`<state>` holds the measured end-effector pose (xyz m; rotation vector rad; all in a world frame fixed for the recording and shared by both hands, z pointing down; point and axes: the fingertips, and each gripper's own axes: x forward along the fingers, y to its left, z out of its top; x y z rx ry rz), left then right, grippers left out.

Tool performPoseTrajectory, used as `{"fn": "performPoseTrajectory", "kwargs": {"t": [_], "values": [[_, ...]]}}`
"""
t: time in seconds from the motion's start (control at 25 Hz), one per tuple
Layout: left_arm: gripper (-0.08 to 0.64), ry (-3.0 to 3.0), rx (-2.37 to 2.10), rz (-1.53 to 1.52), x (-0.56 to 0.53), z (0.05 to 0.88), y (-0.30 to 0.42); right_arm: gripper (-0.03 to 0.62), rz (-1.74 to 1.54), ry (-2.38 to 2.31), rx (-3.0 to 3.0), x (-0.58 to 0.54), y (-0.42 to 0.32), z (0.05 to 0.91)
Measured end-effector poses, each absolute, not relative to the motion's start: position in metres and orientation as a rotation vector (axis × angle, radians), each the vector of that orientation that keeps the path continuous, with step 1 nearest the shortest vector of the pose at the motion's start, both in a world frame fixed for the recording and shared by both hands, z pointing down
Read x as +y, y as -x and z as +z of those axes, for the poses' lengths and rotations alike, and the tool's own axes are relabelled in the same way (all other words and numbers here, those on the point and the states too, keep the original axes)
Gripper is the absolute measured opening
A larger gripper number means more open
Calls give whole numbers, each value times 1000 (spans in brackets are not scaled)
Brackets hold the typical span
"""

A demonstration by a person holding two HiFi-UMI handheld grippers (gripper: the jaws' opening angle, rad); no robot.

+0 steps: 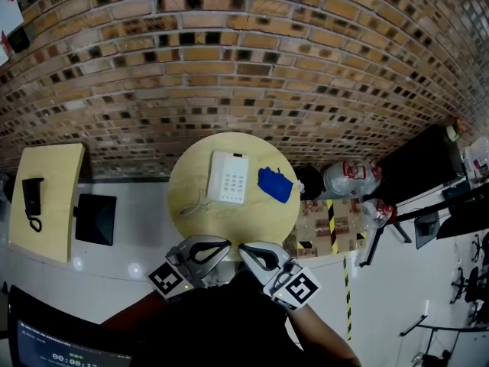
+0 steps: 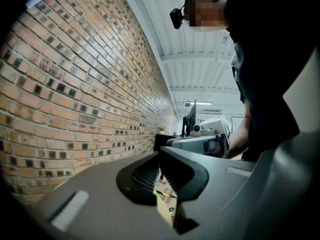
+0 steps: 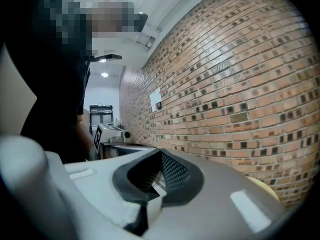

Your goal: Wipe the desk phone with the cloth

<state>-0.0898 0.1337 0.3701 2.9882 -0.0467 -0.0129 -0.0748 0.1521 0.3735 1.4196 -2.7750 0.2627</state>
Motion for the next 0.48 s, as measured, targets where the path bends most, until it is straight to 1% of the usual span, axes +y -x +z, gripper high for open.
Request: {"fn": "performPoseTrajectory", "kwargs": {"t": [0.48], "values": [[0, -2991, -36, -13, 139, 369, 88, 0, 222, -1421, -2786, 155, 76, 370]]}}
